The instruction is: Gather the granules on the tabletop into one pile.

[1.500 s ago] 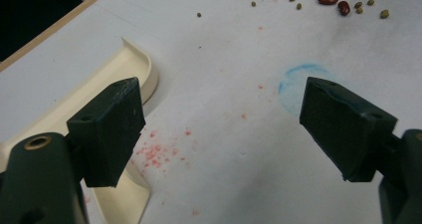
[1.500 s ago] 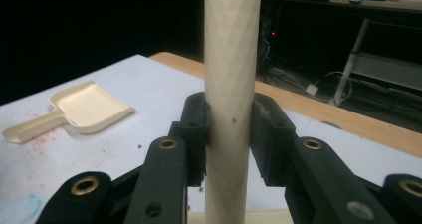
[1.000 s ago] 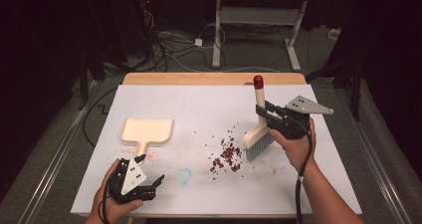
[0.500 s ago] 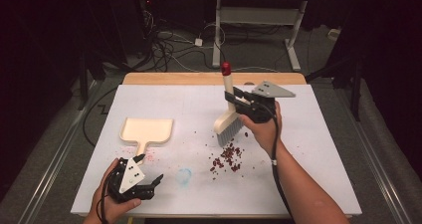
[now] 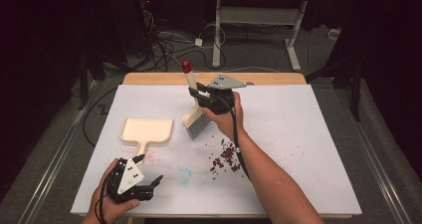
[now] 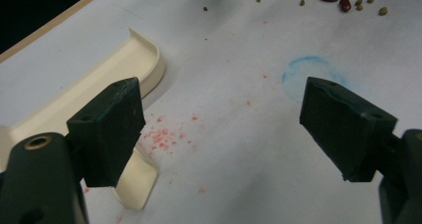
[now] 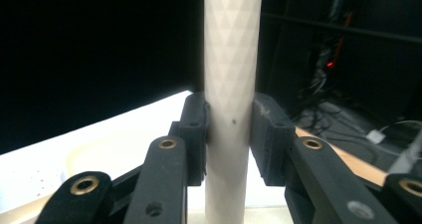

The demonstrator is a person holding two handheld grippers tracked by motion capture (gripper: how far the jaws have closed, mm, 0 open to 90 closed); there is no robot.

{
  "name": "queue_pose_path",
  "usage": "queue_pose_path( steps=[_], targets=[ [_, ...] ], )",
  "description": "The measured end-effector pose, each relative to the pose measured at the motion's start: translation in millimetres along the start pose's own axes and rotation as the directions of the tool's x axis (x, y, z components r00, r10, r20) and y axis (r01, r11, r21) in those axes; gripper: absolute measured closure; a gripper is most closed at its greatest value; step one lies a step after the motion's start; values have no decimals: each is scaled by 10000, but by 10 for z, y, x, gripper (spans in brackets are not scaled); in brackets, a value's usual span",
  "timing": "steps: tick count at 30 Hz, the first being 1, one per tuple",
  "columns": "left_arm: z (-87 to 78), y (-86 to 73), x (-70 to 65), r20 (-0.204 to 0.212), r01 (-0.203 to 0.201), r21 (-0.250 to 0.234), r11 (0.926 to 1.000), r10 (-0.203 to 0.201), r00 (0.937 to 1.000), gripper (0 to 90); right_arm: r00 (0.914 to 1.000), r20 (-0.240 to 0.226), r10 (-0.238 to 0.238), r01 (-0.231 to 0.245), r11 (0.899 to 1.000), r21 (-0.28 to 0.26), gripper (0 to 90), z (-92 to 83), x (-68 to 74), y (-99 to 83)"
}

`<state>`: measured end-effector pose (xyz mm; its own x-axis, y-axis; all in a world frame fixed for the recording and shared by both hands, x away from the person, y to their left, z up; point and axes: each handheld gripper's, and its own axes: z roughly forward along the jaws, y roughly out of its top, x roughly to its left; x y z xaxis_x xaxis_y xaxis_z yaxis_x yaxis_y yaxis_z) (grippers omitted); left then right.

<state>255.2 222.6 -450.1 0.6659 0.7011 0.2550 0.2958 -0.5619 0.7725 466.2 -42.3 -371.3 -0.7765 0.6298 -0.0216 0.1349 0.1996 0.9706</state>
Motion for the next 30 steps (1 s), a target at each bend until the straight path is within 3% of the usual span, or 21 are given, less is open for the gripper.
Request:
queue_pose_path(
  steps=[6,14,19,28,29,30],
  targets=[
    [2,3,-3,54,39,-26,10000,-38,10000,171,9999,-98,38,-34,9993,378,704,310,19,-105],
    [11,3,-30,180,-168,114,9998,166,9997,171,9999,-127,-53,61,9982,595,705,387,2,-190],
    [12,5,-42,240,-279,149,9995,275,9993,171,9995,-268,-179,196,9979,625,705,268,5,-181],
    [34,31,-92,299,-502,357,9981,491,9983,171,9984,-397,-395,417,9975,568,705,-275,-155,-307],
    [38,35,-101,297,-565,402,9976,554,9980,171,9987,-426,-273,294,9984,479,706,-406,-192,-343],
    [40,37,-110,324,-575,426,9974,562,9979,171,9987,-426,-273,294,9984,479,706,-406,-192,-343]
  ],
)
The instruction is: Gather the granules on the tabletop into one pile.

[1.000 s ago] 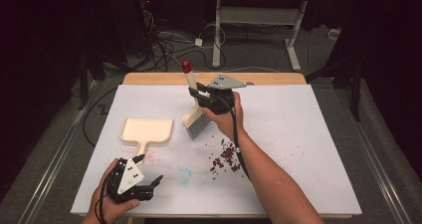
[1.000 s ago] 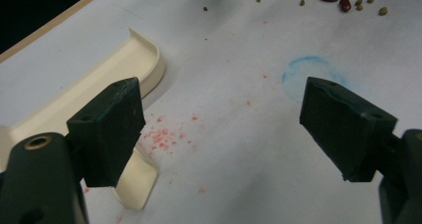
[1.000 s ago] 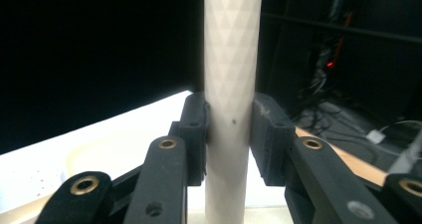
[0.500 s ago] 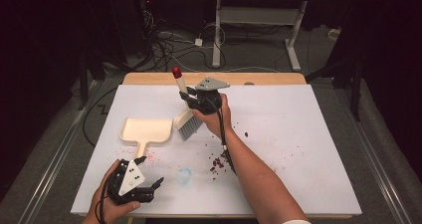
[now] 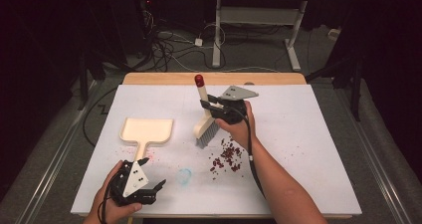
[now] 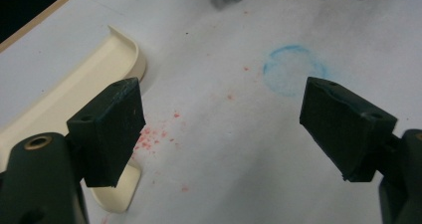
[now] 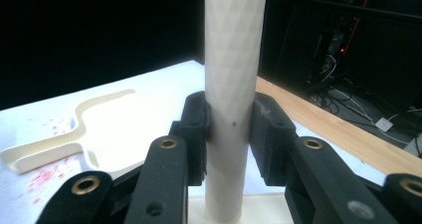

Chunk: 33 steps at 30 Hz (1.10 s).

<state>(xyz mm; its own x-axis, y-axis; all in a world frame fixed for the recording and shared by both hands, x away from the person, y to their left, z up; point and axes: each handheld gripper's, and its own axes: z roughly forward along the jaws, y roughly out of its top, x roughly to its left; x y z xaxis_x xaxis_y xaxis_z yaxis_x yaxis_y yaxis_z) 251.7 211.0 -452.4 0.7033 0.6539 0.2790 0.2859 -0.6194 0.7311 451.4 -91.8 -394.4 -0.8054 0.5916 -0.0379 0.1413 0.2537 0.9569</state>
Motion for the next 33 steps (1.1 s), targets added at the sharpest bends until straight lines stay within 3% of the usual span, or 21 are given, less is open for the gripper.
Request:
queue_pose_path(
  steps=[7,16,19,21,22,24,26,27,28,31,33],
  targets=[
    [17,14,-14,15,40,75,10000,-41,10000,171,9999,155,37,-32,9994,-333,706,-409,-35,-149],
    [39,21,-18,52,-47,188,9998,46,10000,171,9990,386,-203,228,9977,-640,705,-540,24,-120],
    [40,21,-18,49,-54,178,9998,53,10000,171,9972,714,-216,272,9966,-776,705,-520,13,-43],
    [38,21,-16,58,-52,151,9999,51,10000,171,9907,1351,-164,273,9965,-792,704,-473,-25,37],
    [36,19,-13,50,-60,138,9999,60,10000,171,9907,1351,-164,273,9965,-792,704,-473,-25,37],
    [35,14,-4,54,-47,134,9999,47,10000,171,9837,1795,-41,190,9965,-815,704,-433,-77,73],
    [36,4,2,39,-68,142,9999,68,10000,171,9713,2374,114,67,9971,-752,704,-380,-131,89],
    [36,-1,8,58,-83,157,9998,82,9999,171,9518,3065,130,57,9982,-600,705,-296,-187,77],
    [39,-3,9,77,-39,141,9999,37,10000,171,9518,3065,130,57,9982,-600,705,-296,-187,77],
    [41,5,-1,140,-107,95,9999,106,9998,171,9201,3903,344,-155,9986,-514,705,-166,-250,25],
    [49,11,-22,181,-270,144,9995,267,9995,172,9050,4230,452,-248,9983,-536,705,-104,-271,-16]
  ],
)
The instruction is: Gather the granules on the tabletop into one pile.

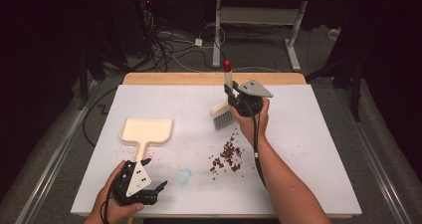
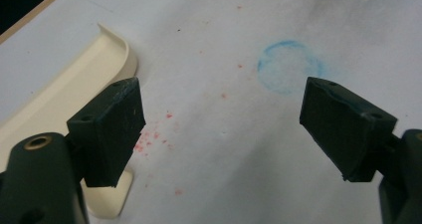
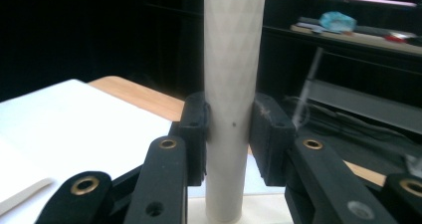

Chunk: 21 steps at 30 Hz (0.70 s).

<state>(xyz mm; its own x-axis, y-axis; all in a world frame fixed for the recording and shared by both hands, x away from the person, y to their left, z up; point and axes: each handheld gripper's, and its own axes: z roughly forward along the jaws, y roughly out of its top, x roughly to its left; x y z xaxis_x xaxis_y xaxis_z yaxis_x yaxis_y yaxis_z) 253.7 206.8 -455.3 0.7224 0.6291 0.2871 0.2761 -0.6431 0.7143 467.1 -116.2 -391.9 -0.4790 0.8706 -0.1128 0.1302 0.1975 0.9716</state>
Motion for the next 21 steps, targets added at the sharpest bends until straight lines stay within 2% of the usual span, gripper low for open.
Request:
queue_pose_path(
  steps=[2,6,13,21],
  targets=[
    [12,2,-17,26,-142,55,9999,142,9999,172,9995,301,-36,35,10000,45,703,33,14,-52],
    [21,-2,-22,84,-160,62,9999,160,9998,171,9979,375,537,-535,9985,-63,704,-5,-26,-111],
    [6,-3,-20,63,-139,32,9999,139,9999,172,9924,423,1157,-1143,9928,-349,705,-369,-78,-229],
    [42,24,-43,129,-288,203,9994,285,9995,172,9935,234,1110,-1096,9925,-541,704,-747,174,-355]
  ],
)
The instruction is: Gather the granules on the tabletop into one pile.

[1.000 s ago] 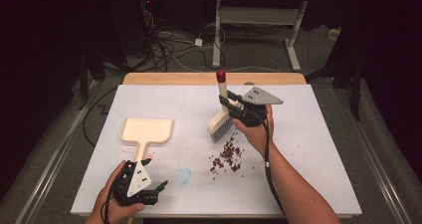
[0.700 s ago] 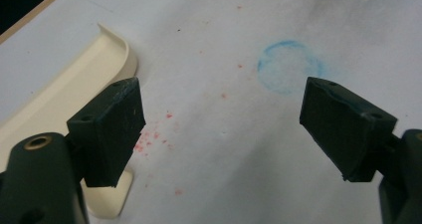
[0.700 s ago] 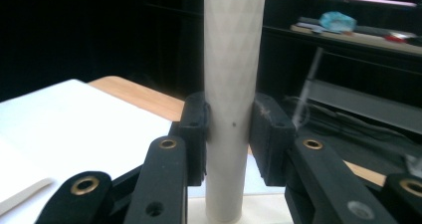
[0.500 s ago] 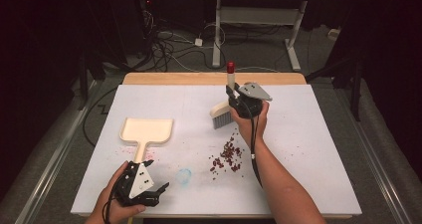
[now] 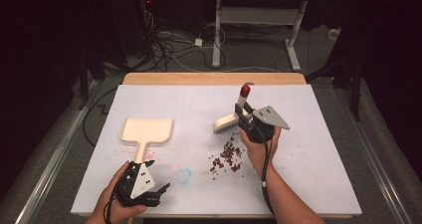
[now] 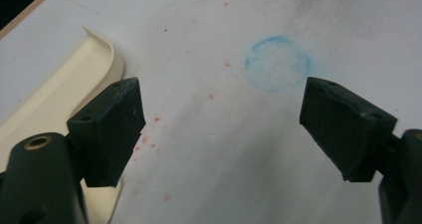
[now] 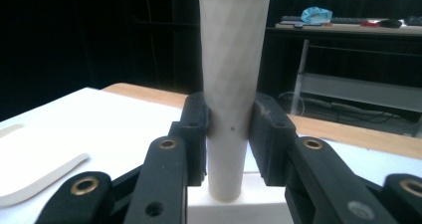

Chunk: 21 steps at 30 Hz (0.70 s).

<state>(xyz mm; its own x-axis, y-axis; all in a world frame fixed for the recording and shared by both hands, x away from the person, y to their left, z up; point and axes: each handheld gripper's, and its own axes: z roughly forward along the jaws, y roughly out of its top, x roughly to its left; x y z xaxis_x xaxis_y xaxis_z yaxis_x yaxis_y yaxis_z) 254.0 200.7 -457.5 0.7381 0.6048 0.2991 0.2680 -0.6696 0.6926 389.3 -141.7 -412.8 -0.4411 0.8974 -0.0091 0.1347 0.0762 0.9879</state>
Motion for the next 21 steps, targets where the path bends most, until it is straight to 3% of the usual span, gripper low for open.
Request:
queue_pose_path(
  steps=[3,7,14,18,20,21],
  targets=[
    [10,8,-3,32,-42,17,10000,42,10000,172,10000,-27,-86,86,10000,8,704,-114,100,-16],
    [9,9,3,40,-47,11,10000,47,10000,172,9990,-355,278,-280,9996,-40,704,-232,191,-14],
    [-3,12,9,-3,-56,-38,10000,56,10000,172,9960,-893,-8,-18,9996,-287,704,-337,344,85],
    [-4,10,7,0,-102,-3,9999,102,9999,172,9954,-957,-113,61,9985,-540,704,-332,300,196],
    [-7,9,8,-27,-67,-26,10000,67,10000,172,9954,-959,-67,5,9979,-647,704,-326,229,260],
    [-10,7,10,-44,-64,-33,10000,64,10000,172,9967,-769,-250,195,9972,-715,704,-321,138,313]
  ],
)
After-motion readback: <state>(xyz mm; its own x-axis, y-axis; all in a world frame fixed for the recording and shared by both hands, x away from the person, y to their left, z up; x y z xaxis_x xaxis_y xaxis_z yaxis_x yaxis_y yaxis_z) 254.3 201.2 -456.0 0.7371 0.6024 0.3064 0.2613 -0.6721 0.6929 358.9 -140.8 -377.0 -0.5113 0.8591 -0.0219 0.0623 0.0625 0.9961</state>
